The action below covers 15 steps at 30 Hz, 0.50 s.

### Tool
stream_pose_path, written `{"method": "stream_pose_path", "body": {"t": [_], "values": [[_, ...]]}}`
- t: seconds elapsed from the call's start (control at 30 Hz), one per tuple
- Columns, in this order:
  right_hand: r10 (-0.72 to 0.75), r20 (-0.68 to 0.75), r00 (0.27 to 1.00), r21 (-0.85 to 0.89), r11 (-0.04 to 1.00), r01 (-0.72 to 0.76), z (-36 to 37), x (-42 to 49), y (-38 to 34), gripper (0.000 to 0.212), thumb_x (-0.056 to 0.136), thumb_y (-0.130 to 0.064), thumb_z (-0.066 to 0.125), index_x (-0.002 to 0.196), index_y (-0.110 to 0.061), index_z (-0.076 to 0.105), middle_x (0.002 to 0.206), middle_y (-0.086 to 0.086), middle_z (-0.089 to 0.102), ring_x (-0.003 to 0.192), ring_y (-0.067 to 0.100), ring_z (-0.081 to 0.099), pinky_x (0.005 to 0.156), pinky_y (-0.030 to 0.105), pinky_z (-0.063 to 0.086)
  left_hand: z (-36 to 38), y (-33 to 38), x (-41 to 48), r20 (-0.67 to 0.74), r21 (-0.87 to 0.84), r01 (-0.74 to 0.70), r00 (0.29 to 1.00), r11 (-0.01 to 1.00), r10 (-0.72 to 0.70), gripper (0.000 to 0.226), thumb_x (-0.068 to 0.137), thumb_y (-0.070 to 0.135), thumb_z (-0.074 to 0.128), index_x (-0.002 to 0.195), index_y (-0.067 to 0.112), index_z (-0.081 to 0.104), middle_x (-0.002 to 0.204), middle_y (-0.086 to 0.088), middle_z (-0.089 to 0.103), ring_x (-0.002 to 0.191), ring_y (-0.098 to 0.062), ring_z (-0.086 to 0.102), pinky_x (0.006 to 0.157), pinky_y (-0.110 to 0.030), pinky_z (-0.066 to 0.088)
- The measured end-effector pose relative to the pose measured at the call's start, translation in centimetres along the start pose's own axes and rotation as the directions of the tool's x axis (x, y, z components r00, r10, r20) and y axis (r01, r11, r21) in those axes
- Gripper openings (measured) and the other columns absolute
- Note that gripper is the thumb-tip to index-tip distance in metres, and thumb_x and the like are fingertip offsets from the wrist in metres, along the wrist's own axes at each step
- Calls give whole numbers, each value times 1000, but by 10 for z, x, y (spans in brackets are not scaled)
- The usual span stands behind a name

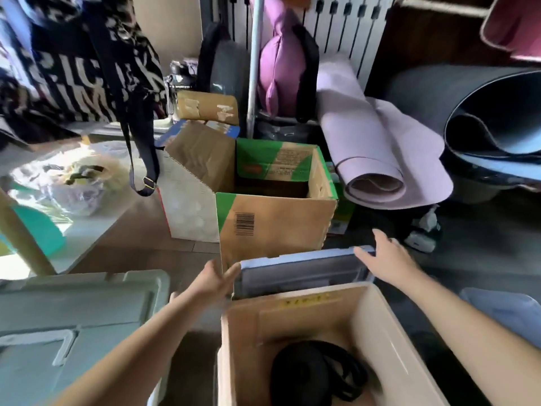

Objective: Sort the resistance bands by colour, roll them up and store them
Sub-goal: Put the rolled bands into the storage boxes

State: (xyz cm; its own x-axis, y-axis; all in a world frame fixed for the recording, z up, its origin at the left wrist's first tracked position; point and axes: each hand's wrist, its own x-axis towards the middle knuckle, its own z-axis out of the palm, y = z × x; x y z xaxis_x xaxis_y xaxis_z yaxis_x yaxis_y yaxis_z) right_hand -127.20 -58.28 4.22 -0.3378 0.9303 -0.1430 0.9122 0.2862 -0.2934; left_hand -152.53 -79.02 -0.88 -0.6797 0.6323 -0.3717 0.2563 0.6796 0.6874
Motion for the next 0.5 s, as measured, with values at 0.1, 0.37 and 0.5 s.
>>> {"method": "stream_pose_path", "body": {"t": [0.1,0.37,0.5], "values": [[156,159,975,364,909,-205,7,22,15,73,90,-58,43,143,-10,30,142,13,43,123,31,49,99,41,39,20,18,-12,28,-216,-9,999,976,16,53,91,46,53,123,4,50,88,-12,60,72,-22,57,56,-27,45],[9,-92,996,770,635,65,20,5,7,21,87,-26,61,73,-10,58,70,6,59,76,28,57,72,37,44,56,64,-62,-200,-58,-229,956,972,213,26,89,36,57,107,19,63,103,1,69,95,-13,63,84,-30,50],[52,-260,964,374,926,51,21,35,53,55,71,-49,72,111,-25,43,114,12,51,107,35,49,85,42,43,69,61,-50,-157,67,-164,972,984,173,50,89,43,53,132,19,46,124,-6,59,112,-21,56,94,-32,45]]}}
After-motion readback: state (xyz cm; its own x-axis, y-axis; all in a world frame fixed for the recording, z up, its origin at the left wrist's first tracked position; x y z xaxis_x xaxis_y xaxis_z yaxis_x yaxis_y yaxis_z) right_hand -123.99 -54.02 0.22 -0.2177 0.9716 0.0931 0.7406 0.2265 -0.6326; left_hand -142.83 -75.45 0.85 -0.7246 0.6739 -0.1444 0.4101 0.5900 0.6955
